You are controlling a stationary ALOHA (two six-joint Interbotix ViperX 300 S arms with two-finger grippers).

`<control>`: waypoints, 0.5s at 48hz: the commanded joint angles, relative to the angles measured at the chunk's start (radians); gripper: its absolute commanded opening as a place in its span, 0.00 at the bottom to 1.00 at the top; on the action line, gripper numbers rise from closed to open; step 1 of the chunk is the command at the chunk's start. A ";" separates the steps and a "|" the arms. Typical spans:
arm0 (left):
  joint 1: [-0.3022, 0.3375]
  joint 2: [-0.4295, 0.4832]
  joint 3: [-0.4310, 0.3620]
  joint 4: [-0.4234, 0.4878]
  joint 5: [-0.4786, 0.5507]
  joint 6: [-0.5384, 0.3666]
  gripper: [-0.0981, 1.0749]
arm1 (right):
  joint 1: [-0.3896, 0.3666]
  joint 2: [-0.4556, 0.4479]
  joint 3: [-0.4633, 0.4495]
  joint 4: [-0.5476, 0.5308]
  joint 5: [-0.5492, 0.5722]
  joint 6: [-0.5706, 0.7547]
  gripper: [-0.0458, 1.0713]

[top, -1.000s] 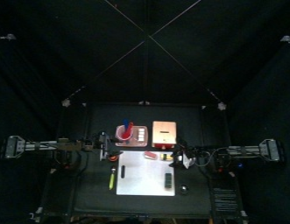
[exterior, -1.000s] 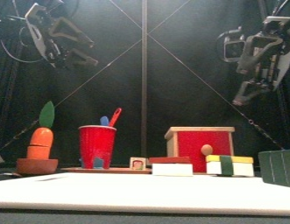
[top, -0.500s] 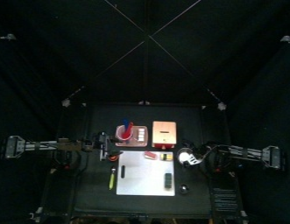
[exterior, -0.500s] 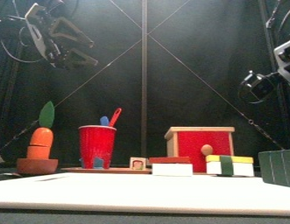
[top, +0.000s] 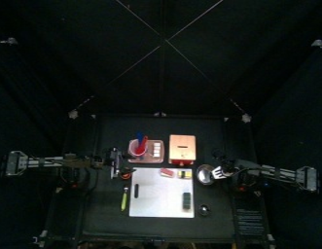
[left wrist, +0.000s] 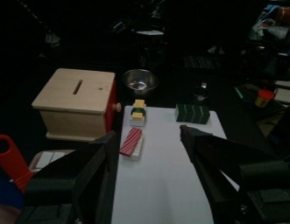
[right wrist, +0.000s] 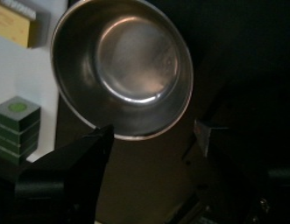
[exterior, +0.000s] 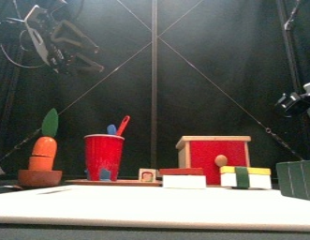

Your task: Put bowl onto cutting board

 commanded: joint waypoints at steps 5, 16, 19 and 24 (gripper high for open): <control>-0.002 0.000 -0.012 0.002 -0.009 0.003 0.88 | -0.057 0.052 0.025 -0.040 -0.106 0.003 0.95; -0.002 0.000 -0.011 0.000 -0.009 0.002 0.88 | -0.117 0.061 0.044 -0.060 -0.114 0.002 0.94; -0.002 0.000 -0.011 -0.002 -0.009 0.002 0.88 | -0.117 0.061 0.049 -0.063 -0.124 0.002 0.92; -0.002 0.000 -0.011 0.002 -0.009 0.003 0.88 | -0.121 0.064 0.061 -0.058 -0.161 0.002 0.85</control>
